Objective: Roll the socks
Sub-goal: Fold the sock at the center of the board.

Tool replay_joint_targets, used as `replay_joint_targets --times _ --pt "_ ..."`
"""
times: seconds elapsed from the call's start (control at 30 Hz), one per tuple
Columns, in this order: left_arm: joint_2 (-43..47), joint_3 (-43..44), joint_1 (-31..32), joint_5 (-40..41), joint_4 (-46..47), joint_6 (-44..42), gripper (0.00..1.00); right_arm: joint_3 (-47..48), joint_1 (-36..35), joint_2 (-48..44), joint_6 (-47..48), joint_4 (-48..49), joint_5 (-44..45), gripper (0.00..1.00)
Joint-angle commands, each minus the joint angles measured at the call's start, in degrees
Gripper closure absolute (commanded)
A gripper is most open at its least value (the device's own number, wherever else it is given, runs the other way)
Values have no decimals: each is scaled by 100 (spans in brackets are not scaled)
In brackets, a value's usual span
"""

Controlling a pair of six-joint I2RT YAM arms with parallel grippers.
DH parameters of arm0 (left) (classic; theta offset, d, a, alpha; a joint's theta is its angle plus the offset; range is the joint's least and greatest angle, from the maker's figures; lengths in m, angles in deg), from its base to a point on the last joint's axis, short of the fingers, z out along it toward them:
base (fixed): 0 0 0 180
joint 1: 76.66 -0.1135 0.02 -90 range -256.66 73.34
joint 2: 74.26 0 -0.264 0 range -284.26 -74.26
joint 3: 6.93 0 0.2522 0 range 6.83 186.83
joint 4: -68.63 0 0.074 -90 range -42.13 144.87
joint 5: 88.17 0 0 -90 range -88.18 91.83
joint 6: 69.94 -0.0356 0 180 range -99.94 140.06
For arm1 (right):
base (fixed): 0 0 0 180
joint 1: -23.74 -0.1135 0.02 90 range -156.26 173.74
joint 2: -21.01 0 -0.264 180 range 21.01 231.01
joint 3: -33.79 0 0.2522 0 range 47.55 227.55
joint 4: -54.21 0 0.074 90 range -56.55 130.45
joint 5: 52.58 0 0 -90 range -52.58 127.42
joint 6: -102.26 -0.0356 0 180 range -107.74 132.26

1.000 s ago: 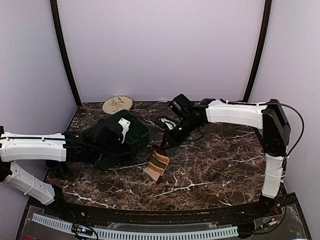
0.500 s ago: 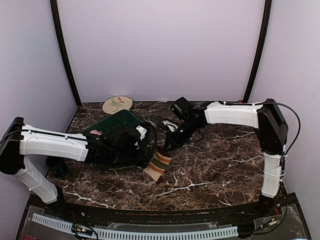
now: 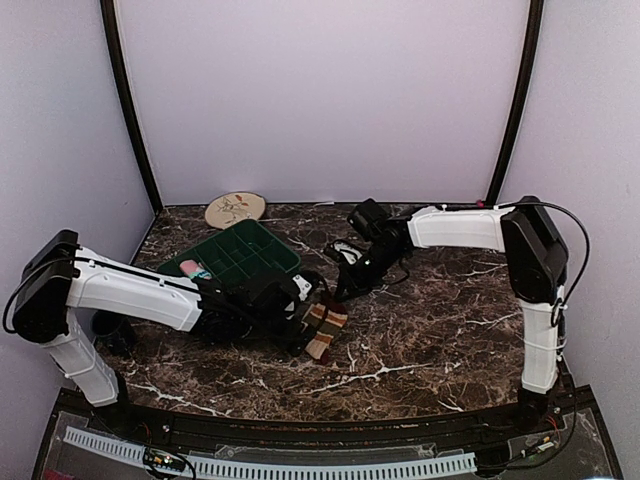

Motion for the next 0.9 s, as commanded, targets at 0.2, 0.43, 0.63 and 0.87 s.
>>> replay_joint_targets --times 0.2,0.43,0.63,0.87 --pt "-850 570 37 588 -627 189 6 96 36 185 153 41 -96 99" --pt "-1083 646 38 757 -1040 544 6 211 117 334 181 53 44 95" --pt "-1008 476 32 722 -1225 915 6 135 336 426 13 300 375 79" --pt "-1084 618 38 544 -1311 1103 6 -199 483 -100 -327 945 590 60"
